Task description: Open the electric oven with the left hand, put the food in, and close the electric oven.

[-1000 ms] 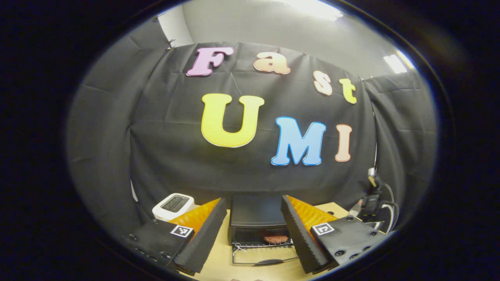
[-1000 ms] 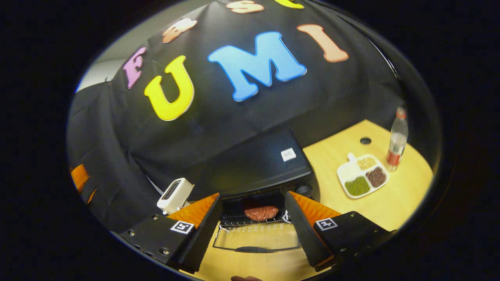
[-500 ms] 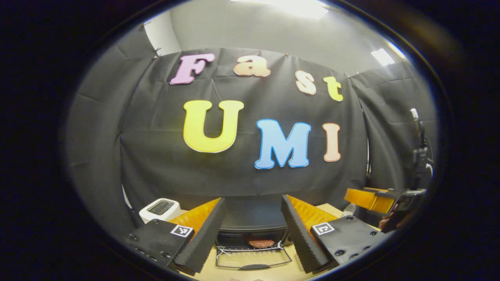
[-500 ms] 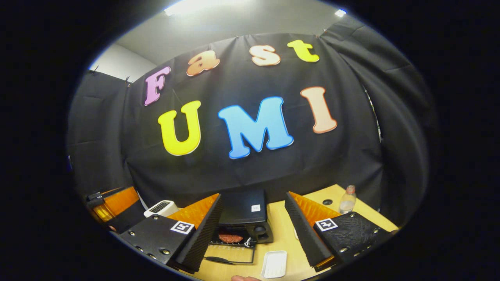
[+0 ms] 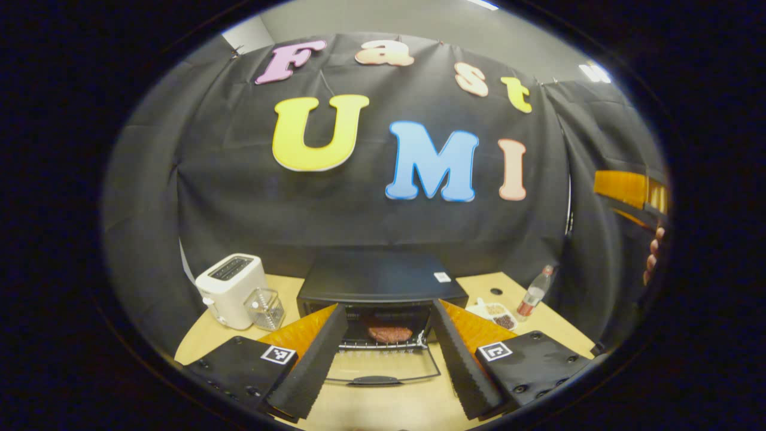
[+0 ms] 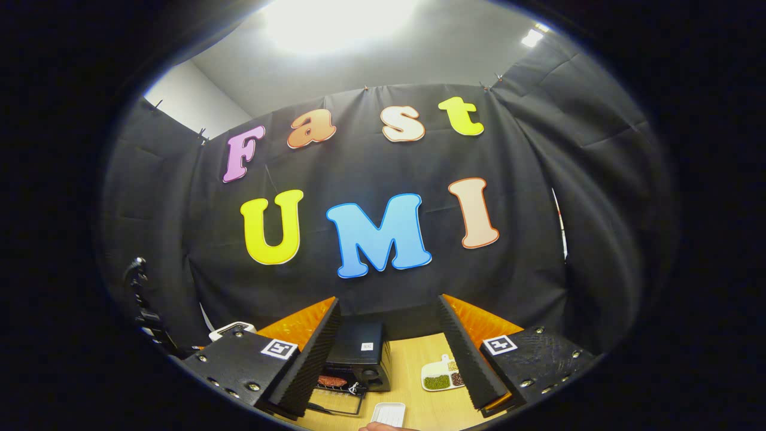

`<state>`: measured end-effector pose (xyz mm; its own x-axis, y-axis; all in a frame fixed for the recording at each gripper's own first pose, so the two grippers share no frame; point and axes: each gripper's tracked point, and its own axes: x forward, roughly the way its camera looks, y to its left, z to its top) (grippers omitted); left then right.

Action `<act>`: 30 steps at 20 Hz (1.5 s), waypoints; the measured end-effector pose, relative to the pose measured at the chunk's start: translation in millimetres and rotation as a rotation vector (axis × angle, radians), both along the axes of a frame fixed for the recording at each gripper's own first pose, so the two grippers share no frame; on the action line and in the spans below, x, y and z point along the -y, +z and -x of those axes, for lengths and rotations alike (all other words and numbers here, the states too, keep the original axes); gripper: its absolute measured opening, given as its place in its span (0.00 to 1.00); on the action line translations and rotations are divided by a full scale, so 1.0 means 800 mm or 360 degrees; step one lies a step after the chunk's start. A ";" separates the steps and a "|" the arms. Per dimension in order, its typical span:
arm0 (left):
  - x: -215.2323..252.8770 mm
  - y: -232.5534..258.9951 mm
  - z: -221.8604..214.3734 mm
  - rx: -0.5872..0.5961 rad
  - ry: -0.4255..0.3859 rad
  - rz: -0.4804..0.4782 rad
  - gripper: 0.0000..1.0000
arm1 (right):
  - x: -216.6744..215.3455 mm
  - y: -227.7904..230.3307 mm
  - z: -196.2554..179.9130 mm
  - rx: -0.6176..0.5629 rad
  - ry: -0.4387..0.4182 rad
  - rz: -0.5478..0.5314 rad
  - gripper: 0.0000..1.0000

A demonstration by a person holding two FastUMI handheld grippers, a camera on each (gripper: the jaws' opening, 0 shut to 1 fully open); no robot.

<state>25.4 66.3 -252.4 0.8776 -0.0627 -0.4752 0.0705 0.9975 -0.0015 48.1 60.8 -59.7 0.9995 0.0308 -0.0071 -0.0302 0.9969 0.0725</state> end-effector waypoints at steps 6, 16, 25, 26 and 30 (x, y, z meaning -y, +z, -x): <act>-0.010 -0.126 0.028 -0.0445 0.0047 0.0015 0.92 | 0.026 -0.008 -0.002 -0.0039 -0.0031 -0.0010 0.97; -0.030 -0.263 0.090 -0.1013 0.0096 -0.0041 0.95 | 0.067 -0.027 -0.009 -0.0122 -0.0129 -0.0023 0.97; -0.042 -0.334 0.082 -0.1265 0.0060 -0.0129 0.92 | 0.102 -0.026 -0.009 -0.0121 -0.0230 -0.0034 0.97; -0.039 -0.339 0.081 -0.1285 0.0059 -0.0116 0.96 | 0.106 -0.027 -0.006 -0.0126 -0.0239 -0.0028 0.97; -0.037 -0.358 0.072 -0.1358 0.0061 -0.0116 0.96 | 0.114 -0.032 -0.002 -0.0154 -0.0271 -0.0014 0.97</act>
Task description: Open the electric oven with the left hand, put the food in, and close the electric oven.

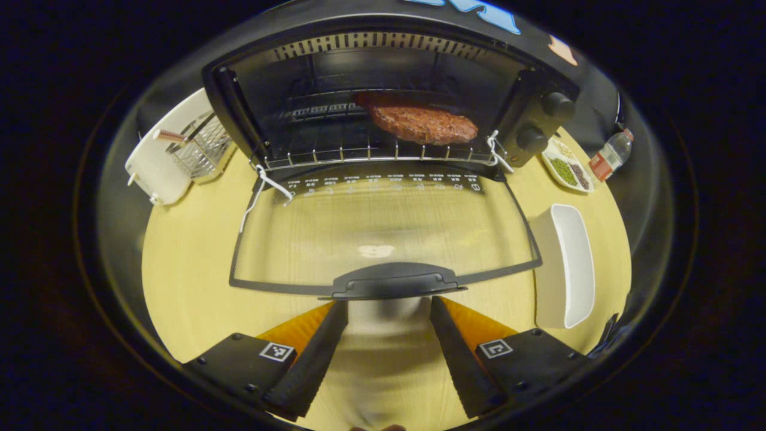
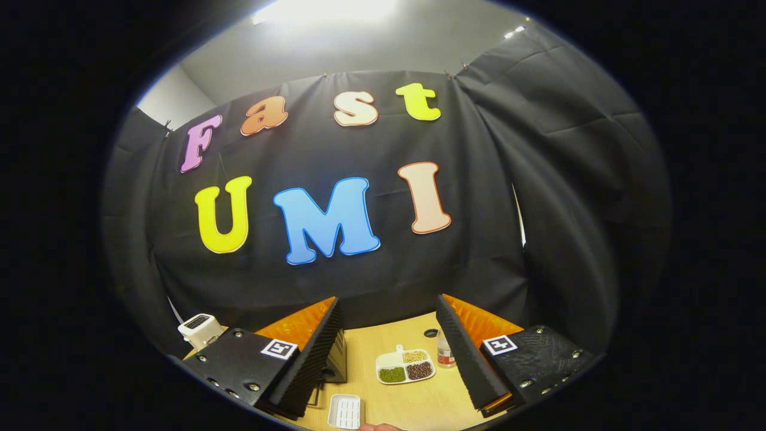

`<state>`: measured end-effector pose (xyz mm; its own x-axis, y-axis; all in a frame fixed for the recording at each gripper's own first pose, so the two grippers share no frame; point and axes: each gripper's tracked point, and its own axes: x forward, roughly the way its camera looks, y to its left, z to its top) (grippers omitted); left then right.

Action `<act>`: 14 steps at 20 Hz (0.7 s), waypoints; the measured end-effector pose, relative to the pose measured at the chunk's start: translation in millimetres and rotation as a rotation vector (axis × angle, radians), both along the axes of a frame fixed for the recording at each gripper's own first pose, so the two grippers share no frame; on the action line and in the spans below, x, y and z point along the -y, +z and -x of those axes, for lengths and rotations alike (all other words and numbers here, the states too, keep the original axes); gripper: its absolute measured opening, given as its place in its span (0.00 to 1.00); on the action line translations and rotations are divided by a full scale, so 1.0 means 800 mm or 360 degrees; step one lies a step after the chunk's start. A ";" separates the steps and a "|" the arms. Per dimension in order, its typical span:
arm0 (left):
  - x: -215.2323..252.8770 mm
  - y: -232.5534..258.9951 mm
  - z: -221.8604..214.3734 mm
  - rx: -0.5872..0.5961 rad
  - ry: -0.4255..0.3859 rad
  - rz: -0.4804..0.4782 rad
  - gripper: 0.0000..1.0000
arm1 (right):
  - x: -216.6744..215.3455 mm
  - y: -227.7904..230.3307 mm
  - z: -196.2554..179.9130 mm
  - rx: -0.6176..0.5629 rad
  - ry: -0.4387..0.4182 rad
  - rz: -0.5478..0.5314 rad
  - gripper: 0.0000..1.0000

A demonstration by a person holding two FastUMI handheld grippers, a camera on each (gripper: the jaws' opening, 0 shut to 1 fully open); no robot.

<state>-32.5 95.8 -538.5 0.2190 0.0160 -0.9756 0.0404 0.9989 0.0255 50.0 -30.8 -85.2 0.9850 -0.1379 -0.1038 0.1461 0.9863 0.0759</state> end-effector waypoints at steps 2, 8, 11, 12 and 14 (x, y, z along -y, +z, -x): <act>0.001 -0.003 -0.001 -0.0042 0.0024 -0.0001 0.96 | 0.000 0.003 0.000 0.0008 0.0003 0.0009 0.97; 0.001 0.013 0.000 -0.0012 0.0006 -0.0012 0.96 | -0.002 0.003 -0.002 0.0002 0.0022 0.0016 0.97; 0.004 0.037 0.000 0.0065 0.0014 0.0024 0.96 | -0.008 -0.008 -0.003 -0.0035 0.0040 0.0011 0.97; 0.004 0.045 -0.001 0.0097 0.0023 0.0048 0.96 | -0.010 -0.013 -0.004 -0.0052 0.0049 0.0010 0.97; 0.005 0.062 -0.005 0.0170 0.0027 0.0087 0.96 | -0.018 -0.017 -0.004 -0.0074 0.0070 -0.0002 0.97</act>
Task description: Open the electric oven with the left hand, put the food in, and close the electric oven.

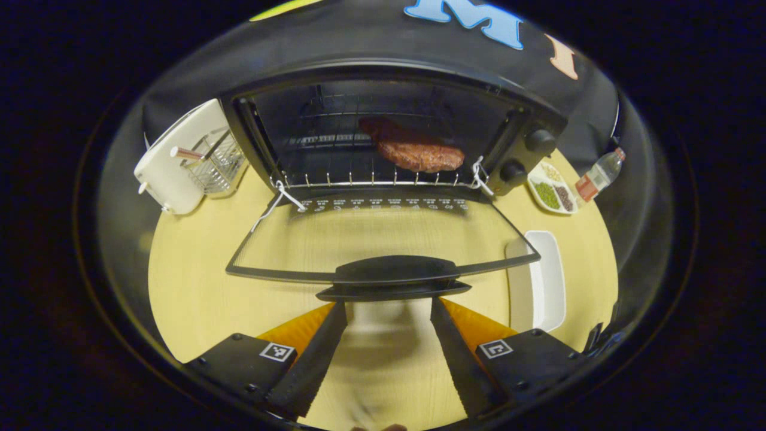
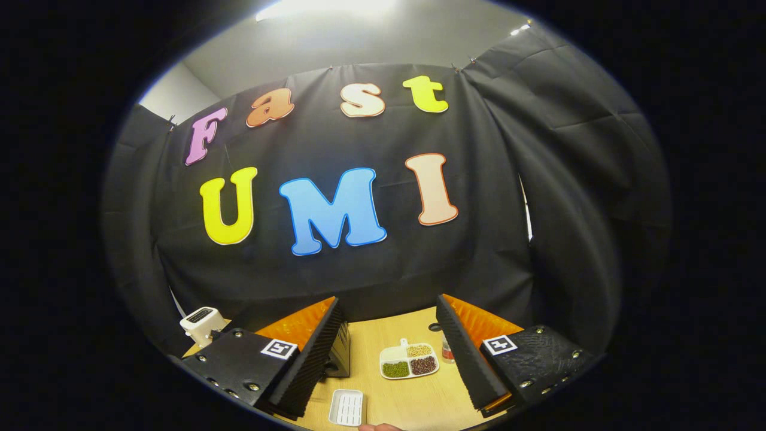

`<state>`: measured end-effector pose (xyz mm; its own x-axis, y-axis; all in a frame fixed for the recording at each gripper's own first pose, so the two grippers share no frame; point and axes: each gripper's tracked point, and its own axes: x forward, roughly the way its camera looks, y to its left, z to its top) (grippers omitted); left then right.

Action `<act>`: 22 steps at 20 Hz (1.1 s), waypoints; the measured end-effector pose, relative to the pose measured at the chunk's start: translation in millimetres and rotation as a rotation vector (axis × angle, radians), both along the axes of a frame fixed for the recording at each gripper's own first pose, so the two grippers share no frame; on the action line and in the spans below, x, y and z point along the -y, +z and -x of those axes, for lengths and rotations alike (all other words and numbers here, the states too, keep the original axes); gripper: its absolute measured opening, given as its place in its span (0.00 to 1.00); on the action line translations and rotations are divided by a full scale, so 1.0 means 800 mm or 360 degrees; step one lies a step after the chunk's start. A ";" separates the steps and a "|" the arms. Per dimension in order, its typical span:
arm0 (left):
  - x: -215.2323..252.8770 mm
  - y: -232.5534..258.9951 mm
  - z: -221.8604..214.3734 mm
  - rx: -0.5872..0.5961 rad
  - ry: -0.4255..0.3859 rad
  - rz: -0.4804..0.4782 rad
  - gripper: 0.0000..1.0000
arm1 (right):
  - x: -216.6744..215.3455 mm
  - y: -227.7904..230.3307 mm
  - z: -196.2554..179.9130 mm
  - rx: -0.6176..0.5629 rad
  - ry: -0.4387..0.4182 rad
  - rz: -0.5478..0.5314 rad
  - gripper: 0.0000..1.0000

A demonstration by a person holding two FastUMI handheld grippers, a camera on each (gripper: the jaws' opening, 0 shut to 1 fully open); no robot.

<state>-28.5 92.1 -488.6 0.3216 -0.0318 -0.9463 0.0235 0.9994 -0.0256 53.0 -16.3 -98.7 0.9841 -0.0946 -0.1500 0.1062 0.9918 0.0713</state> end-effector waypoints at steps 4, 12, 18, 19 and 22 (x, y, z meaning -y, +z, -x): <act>0.003 0.025 -0.009 0.0088 0.0013 0.0041 0.96 | -0.008 0.000 -0.002 0.0001 0.0024 0.0008 0.97; 0.001 0.051 -0.031 0.0212 0.0052 0.0051 0.92 | -0.006 -0.002 0.003 -0.0017 0.0003 0.0031 0.97; -0.012 0.088 -0.040 0.0354 0.0116 0.0014 0.96 | -0.003 -0.007 0.008 -0.0041 -0.0009 0.0037 0.97; -0.020 0.098 -0.047 0.0406 0.0127 -0.0039 0.99 | -0.001 -0.007 0.008 -0.0045 -0.0010 0.0049 0.97; -0.028 0.156 -0.061 0.0688 0.0122 -0.0156 1.00 | 0.008 -0.004 0.009 -0.0042 -0.0011 0.0089 0.97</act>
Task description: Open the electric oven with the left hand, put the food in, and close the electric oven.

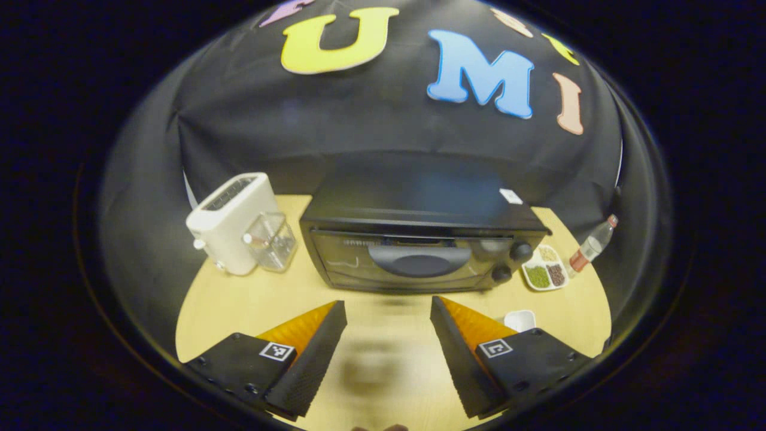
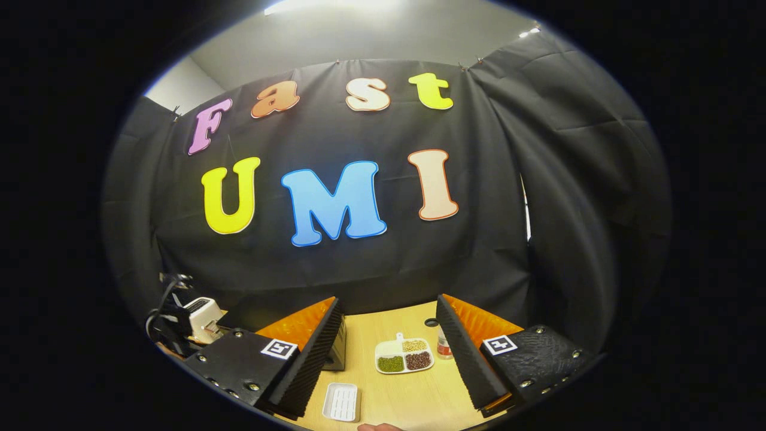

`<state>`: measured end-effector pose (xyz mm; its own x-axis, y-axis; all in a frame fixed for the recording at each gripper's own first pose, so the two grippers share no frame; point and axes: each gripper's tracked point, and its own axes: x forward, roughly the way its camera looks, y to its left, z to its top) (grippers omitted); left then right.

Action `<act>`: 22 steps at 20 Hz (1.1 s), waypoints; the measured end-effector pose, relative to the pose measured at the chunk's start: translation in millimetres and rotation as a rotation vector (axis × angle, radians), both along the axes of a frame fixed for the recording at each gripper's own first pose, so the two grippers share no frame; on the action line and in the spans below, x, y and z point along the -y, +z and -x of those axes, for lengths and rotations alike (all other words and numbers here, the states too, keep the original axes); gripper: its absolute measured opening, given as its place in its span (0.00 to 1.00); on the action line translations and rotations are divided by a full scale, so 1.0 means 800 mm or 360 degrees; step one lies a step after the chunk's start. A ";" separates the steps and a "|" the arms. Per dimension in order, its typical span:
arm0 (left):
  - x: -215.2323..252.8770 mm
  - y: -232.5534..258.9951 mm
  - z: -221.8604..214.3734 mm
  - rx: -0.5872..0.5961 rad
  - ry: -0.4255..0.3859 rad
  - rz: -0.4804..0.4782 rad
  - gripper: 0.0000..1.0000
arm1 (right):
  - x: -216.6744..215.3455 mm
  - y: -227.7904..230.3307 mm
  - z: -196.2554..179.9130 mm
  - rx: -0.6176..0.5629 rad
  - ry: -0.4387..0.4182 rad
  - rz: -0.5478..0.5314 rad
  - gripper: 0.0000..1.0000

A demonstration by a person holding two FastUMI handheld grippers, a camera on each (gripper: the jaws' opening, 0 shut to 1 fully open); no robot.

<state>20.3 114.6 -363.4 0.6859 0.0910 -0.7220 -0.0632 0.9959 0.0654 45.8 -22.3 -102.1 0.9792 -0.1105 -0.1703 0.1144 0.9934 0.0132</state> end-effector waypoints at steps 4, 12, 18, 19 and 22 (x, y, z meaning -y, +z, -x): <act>0.042 0.138 -0.006 0.0422 -0.0058 -0.0021 0.96 | 0.020 0.013 -0.005 -0.0015 -0.0018 0.0097 0.97; 0.118 0.390 0.020 0.0998 -0.0050 -0.0078 0.93 | 0.003 0.092 -0.003 0.0134 0.0228 0.0060 0.97; 0.145 0.485 0.001 0.1172 -0.0111 -0.0008 0.98 | -0.001 0.158 0.029 0.0273 0.0153 -0.0017 0.97; 0.143 0.486 0.006 0.1172 -0.0122 0.0009 0.99 | -0.004 0.160 0.035 0.0261 0.0146 -0.0020 0.97; 0.132 0.488 0.020 0.1189 -0.0147 0.0029 0.99 | -0.021 0.167 0.053 0.0263 0.0171 -0.0014 0.97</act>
